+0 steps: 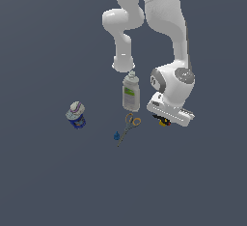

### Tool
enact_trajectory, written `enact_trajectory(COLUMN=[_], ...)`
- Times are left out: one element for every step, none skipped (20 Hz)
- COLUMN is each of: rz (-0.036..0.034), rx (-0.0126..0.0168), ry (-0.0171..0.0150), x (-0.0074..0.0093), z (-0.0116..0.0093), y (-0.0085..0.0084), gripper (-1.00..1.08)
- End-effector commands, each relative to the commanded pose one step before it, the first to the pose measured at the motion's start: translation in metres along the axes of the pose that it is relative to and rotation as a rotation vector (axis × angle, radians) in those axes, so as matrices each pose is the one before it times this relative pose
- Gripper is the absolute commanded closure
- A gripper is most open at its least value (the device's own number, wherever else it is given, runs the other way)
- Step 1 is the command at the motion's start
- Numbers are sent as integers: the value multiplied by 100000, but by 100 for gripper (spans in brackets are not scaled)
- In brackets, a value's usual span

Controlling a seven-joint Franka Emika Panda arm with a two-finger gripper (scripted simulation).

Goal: Pick up a designated object from a clutter of objects.

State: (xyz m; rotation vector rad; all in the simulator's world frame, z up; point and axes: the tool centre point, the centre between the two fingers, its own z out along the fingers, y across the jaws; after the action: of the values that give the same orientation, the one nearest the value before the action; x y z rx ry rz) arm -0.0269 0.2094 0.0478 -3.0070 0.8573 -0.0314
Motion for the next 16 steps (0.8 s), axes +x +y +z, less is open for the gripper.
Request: enact_trajectory(rz=[26, -4, -2, 0, -4, 0, -4, -2, -2, -2, -1, -1, -1, -1, -1, -1], rx=[88, -58, -41, 0, -80, 0, -85, -36, -50, -48, -45, -43, -58, -39, -38, -52], ry=[84, -37, -27, 0, -56, 0, -68, -33, -48, -50, -52, -54, -78, -57, -58, -82], x=[158, 56, 61, 67, 73, 77, 86, 90, 96, 101, 105, 110, 115, 115, 117, 123], z=[-1021, -465, -526, -604, -601, -708, -701, -787, -826, -872, -916, -957, -971, -1004, -1024, -1033], y=[300, 169, 187, 207, 218, 241, 251, 272, 286, 300, 313, 325, 331, 337, 342, 345], gripper=[108, 108, 108, 108, 108, 108, 108, 108, 108, 108, 108, 108, 108, 108, 108, 108])
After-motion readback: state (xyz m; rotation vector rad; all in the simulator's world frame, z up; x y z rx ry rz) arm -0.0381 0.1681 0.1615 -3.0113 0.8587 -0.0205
